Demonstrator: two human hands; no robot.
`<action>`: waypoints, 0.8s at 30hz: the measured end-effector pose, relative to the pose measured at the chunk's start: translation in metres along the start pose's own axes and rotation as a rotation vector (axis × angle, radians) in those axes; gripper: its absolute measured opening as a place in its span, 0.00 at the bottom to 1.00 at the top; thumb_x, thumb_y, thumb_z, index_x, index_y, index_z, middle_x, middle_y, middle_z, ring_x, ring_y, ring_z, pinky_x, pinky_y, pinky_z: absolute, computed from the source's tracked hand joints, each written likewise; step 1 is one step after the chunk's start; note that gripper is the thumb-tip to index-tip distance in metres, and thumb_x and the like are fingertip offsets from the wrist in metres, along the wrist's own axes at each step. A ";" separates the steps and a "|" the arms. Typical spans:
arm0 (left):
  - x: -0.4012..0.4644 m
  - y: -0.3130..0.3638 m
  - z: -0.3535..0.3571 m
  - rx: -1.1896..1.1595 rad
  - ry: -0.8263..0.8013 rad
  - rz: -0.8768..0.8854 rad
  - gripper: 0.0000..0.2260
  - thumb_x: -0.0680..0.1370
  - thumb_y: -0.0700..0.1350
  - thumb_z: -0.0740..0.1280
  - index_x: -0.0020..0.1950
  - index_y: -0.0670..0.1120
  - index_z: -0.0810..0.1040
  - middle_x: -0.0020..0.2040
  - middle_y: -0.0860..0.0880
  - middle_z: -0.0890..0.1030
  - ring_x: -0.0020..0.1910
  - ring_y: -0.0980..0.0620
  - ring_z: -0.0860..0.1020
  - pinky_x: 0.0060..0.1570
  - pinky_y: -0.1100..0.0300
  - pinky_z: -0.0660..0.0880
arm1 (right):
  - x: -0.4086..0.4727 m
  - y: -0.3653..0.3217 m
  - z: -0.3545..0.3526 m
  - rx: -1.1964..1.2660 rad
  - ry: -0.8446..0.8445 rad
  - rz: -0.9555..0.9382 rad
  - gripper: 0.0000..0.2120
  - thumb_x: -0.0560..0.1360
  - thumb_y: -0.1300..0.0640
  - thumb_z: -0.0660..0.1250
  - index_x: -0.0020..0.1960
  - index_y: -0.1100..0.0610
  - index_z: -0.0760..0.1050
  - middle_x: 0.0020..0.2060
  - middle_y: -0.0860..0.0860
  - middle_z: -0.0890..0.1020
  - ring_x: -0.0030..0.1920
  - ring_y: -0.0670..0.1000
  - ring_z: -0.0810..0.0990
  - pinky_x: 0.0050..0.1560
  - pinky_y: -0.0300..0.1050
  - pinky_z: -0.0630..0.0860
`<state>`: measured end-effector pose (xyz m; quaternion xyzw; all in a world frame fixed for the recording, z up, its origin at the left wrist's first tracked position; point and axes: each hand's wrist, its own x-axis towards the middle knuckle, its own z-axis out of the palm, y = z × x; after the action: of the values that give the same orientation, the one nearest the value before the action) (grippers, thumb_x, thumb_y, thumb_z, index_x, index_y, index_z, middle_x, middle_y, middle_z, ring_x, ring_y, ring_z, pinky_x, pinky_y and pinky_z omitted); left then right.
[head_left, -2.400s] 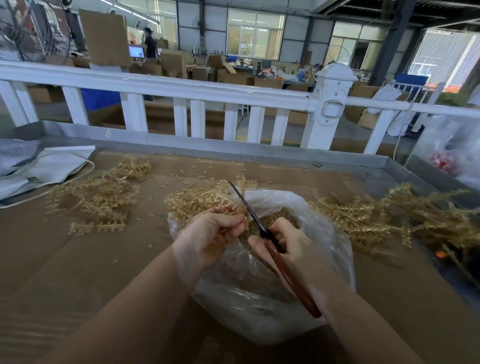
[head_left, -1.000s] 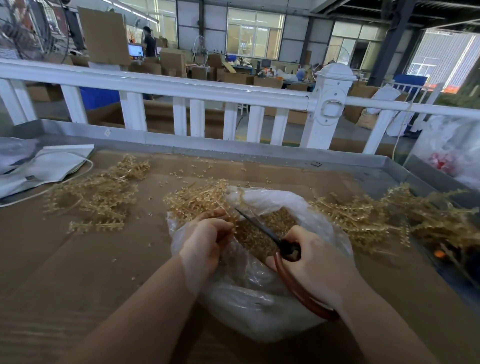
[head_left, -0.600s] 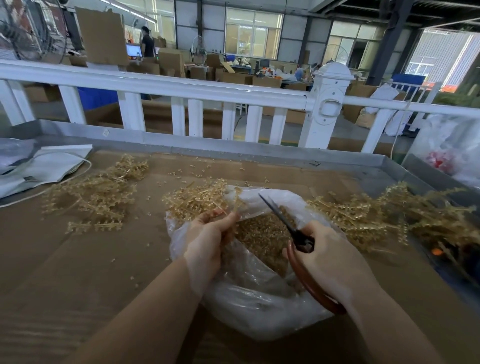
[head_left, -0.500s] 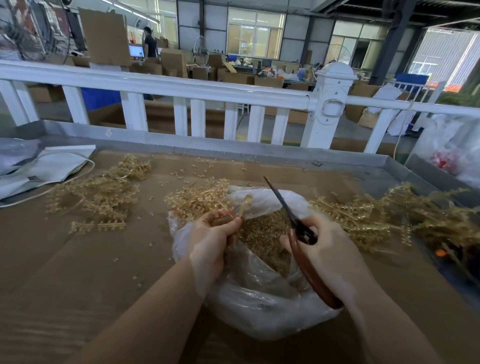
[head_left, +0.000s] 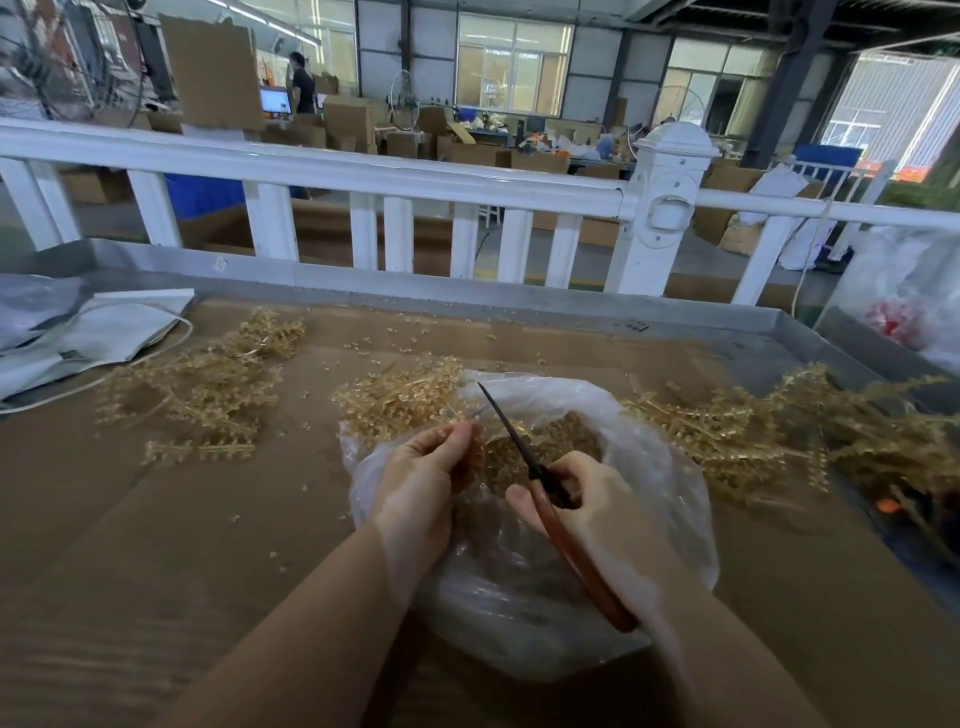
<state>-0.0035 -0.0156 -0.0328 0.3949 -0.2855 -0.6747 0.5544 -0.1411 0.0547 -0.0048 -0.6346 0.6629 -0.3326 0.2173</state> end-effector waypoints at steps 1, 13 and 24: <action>0.001 0.000 0.000 -0.021 -0.008 -0.009 0.03 0.75 0.39 0.67 0.43 0.41 0.79 0.35 0.46 0.81 0.34 0.52 0.79 0.39 0.59 0.77 | 0.000 0.001 0.001 0.008 0.006 0.000 0.12 0.71 0.39 0.68 0.41 0.46 0.70 0.34 0.43 0.77 0.36 0.36 0.76 0.31 0.30 0.68; 0.003 -0.001 -0.004 -0.095 -0.045 -0.011 0.05 0.76 0.35 0.65 0.41 0.41 0.76 0.31 0.45 0.79 0.31 0.51 0.79 0.38 0.58 0.79 | -0.004 -0.003 0.001 -0.052 -0.031 -0.001 0.14 0.73 0.36 0.64 0.45 0.45 0.68 0.35 0.42 0.76 0.35 0.39 0.76 0.34 0.32 0.65; 0.010 0.001 -0.008 -0.151 -0.031 -0.059 0.06 0.75 0.35 0.66 0.39 0.43 0.77 0.30 0.49 0.81 0.28 0.56 0.80 0.33 0.63 0.78 | -0.012 -0.002 0.000 -0.182 -0.013 -0.119 0.15 0.73 0.36 0.64 0.42 0.47 0.67 0.31 0.43 0.75 0.34 0.39 0.75 0.33 0.30 0.69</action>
<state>0.0035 -0.0248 -0.0383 0.3497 -0.2305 -0.7164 0.5581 -0.1385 0.0666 -0.0055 -0.6921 0.6501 -0.2793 0.1429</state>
